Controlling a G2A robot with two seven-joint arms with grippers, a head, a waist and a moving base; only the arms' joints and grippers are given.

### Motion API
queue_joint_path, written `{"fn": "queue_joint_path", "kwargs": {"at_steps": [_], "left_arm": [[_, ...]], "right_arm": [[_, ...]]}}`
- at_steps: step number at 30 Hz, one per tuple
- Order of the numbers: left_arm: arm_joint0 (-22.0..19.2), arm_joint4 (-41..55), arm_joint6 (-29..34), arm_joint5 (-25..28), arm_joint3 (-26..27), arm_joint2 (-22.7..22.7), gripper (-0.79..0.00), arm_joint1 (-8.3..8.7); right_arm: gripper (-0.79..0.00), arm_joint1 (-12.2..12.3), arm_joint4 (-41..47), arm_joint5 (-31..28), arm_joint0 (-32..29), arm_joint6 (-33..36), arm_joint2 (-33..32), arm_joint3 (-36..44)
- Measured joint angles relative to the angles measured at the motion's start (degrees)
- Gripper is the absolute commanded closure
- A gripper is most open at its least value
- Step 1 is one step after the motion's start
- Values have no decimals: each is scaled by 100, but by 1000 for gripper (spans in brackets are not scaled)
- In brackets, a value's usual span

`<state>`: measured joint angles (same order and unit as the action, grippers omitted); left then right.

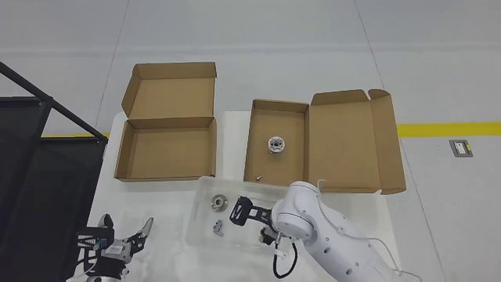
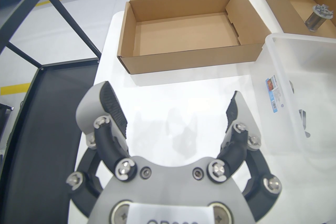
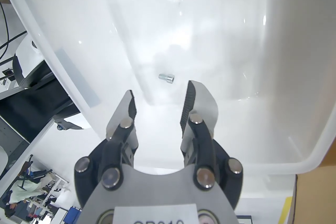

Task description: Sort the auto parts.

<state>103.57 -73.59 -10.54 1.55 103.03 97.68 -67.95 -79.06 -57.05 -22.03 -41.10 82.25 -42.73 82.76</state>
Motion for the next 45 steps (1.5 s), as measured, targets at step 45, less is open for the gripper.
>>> {"fn": "queue_joint_path", "kwargs": {"at_steps": [45], "left_arm": [[0,0,0,0,0,0,-785,0]], "right_arm": [[-785,101,-1048,3320,-1857,-1699,-520,1795]]}}
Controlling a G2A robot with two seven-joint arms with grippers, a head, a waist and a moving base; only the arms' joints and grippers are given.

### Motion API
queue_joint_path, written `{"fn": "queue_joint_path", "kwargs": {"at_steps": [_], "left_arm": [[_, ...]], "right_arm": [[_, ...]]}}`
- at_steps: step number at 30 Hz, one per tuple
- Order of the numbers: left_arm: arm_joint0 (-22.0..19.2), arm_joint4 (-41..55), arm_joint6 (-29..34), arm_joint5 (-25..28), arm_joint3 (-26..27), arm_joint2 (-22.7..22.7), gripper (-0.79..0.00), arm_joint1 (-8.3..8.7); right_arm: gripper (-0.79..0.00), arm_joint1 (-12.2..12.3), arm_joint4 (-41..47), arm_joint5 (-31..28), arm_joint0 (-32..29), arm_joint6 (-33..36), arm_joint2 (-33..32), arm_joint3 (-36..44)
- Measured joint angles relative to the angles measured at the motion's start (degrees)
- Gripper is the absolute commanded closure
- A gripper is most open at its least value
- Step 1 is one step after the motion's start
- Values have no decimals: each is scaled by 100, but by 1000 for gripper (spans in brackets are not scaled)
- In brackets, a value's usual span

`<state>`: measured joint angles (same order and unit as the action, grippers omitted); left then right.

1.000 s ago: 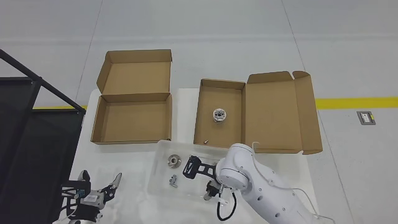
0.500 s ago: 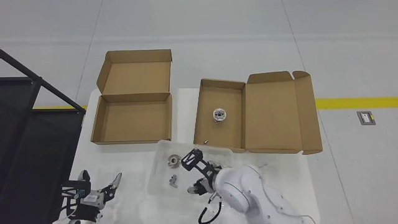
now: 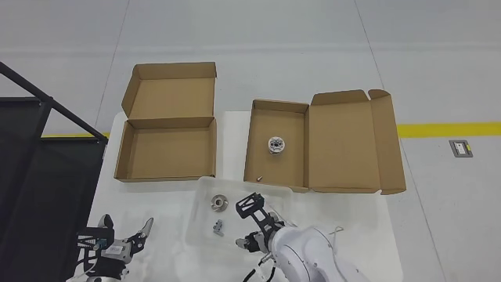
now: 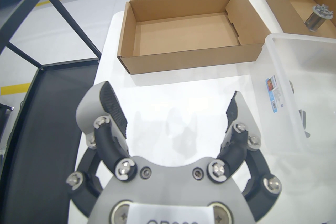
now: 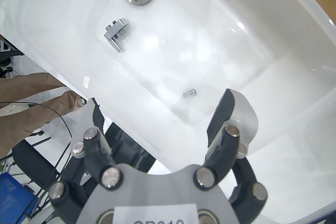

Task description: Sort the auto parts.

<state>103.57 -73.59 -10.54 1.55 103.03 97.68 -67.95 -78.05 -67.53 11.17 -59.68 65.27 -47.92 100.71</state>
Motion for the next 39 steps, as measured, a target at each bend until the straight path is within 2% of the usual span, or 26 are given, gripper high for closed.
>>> {"fn": "queue_joint_path", "kwargs": {"at_steps": [9,19,21,23,24,27,39], "left_arm": [[0,0,0,0,0,0,-785,0],[0,0,0,0,0,0,-785,0],[0,0,0,0,0,0,-785,0],[0,0,0,0,0,0,-785,0],[0,0,0,0,0,0,-785,0],[0,0,0,0,0,0,-785,0],[0,0,0,0,0,0,-785,0]], "right_arm": [[-785,-135,432,674,46,-515,-73,-486],[-779,-386,1050,1282,765,66,79,-1516],[-680,-430,1069,1447,853,73,128,-1651],[-622,-475,1130,1576,923,77,163,-1763],[-545,-489,1151,1624,943,59,164,-1805],[-431,-521,1158,1782,953,-21,158,-1900],[-409,-494,987,1962,702,31,-50,-1725]]}}
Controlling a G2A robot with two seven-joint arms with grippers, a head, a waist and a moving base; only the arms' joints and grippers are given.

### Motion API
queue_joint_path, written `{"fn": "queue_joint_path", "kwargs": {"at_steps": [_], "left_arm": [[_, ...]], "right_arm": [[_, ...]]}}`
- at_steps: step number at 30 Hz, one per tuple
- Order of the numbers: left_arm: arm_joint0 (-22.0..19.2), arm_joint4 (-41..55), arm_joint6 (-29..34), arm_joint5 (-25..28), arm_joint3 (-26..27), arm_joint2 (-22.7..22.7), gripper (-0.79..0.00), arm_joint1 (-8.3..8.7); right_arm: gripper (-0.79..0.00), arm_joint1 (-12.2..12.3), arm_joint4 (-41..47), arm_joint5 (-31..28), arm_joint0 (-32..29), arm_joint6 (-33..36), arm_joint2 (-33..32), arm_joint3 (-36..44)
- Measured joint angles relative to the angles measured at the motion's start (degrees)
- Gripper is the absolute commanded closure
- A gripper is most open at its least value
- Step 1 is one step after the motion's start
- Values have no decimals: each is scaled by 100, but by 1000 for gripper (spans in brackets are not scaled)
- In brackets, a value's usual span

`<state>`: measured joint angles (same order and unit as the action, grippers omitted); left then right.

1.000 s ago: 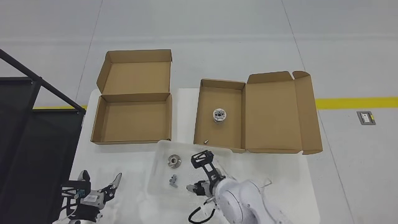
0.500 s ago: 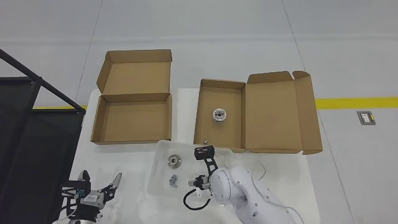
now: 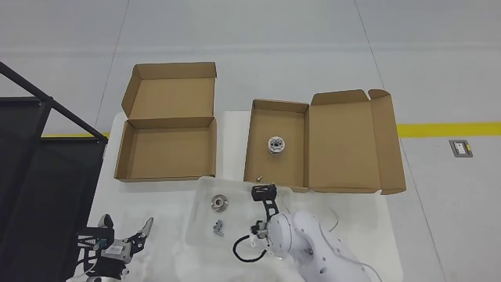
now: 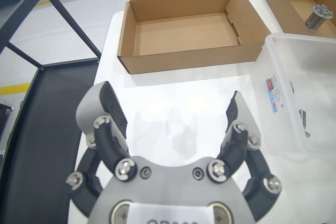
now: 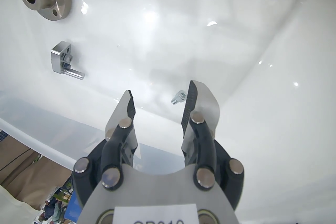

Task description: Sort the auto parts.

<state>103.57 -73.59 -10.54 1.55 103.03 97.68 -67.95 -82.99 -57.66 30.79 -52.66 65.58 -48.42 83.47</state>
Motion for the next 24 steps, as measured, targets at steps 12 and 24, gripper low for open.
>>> {"fn": "queue_joint_path", "kwargs": {"at_steps": [12,24], "left_arm": [[0,0,0,0,0,0,-785,0],[0,0,0,0,0,0,-785,0]], "right_arm": [[-351,-49,-20,27,50,60,-63,-254],[-336,-76,-61,7,30,213,-122,-338]]}}
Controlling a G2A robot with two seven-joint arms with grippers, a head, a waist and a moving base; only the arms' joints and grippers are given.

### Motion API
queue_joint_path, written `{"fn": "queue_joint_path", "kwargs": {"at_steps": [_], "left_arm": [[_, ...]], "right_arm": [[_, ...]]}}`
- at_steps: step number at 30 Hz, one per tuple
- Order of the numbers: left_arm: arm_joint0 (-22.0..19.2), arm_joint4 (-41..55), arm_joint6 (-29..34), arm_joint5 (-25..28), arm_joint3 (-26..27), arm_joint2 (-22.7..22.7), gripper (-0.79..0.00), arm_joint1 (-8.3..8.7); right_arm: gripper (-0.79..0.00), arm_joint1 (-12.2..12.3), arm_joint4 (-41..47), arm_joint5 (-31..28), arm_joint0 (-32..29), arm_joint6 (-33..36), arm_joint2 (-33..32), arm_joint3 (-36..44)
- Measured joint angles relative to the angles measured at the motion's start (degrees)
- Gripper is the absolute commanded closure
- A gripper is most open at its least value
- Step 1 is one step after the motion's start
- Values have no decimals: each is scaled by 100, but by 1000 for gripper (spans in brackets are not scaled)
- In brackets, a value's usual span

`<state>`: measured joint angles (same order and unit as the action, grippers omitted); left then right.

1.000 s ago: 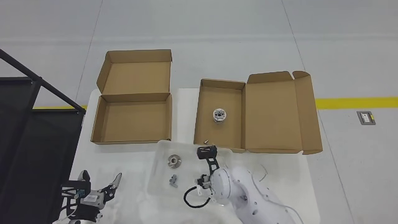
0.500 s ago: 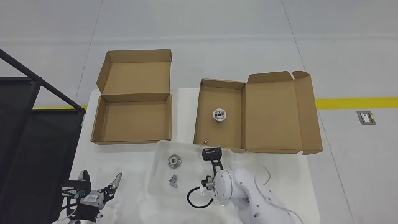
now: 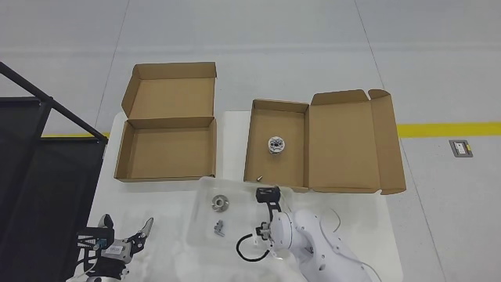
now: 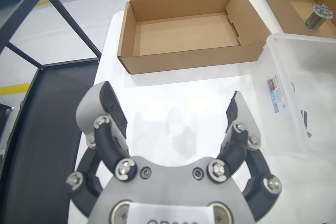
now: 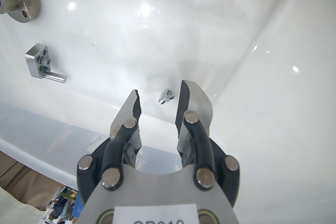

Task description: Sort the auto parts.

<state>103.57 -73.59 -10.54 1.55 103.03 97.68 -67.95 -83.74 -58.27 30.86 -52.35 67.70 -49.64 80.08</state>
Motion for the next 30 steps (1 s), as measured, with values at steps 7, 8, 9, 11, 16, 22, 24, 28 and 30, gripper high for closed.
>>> {"fn": "queue_joint_path", "kwargs": {"at_steps": [7,8,9,11,16,22,24,28,30], "left_arm": [[0,0,0,0,0,0,-785,0],[0,0,0,0,0,0,-785,0],[0,0,0,0,0,0,-785,0],[0,0,0,0,0,0,-785,0],[0,0,0,0,0,0,-785,0],[0,0,0,0,0,0,-785,0],[0,0,0,0,0,0,-785,0],[0,0,0,0,0,0,-785,0],[0,0,0,0,0,0,-785,0]], "right_arm": [[-320,-23,-15,-23,17,21,-25,-91],[-311,-28,-21,-10,24,22,-26,-109],[-289,-33,-26,0,32,21,-25,-126],[-259,-46,-42,32,53,12,-22,-169],[-114,-84,-88,117,116,3,10,-270],[0,-106,-106,90,99,-92,-17,-152],[0,-92,-92,12,32,-162,-79,17],[0,-10,-216,-167,-248,-346,-328,700],[0,33,-385,-199,-416,-446,-429,1108]]}}
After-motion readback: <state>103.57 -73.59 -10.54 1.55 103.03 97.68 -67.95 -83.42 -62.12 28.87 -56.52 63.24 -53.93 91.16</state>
